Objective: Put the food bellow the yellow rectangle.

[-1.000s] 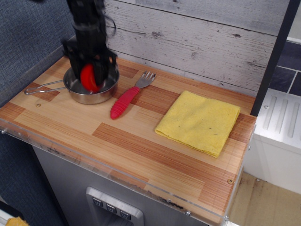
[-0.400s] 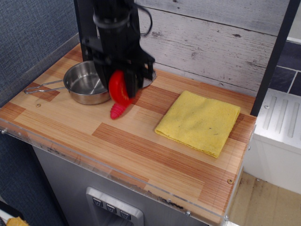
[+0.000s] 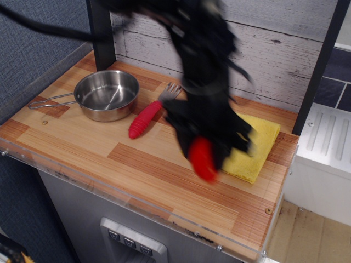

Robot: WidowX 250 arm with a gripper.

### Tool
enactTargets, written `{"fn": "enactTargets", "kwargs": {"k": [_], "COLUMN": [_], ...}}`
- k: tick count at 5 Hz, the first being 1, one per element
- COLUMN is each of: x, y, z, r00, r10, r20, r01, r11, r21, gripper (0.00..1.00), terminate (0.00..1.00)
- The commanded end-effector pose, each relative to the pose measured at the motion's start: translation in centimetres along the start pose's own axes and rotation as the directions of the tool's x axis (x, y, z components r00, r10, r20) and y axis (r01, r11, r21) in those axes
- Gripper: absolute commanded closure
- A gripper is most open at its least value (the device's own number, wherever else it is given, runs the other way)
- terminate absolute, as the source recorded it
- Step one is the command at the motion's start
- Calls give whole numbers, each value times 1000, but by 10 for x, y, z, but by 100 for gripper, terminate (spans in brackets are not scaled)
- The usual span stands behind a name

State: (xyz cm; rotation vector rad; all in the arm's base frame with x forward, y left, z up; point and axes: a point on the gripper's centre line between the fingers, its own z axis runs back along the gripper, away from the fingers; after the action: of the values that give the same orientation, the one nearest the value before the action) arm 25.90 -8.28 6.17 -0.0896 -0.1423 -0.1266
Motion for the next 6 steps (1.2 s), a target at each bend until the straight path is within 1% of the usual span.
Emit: {"fn": "enactTargets", "kwargs": {"k": [1, 2, 4, 5, 6], "x": [-2, -4, -13, -18, -17], "y": [-12, -5, 19, 24, 24], "z": [-21, -23, -20, -27, -29], "r00": [998, 998, 999, 997, 996], "r10": [50, 57, 34, 50, 37], "r20": [28, 25, -16, -54, -76], "r01": [-51, -59, -31, -43, -30], "r11": [997, 995, 986, 990, 995], "r21": [64, 79, 165, 132, 91], "gripper": [100, 100, 100, 0, 0], "terminate": [0, 0, 0, 0, 0]}}
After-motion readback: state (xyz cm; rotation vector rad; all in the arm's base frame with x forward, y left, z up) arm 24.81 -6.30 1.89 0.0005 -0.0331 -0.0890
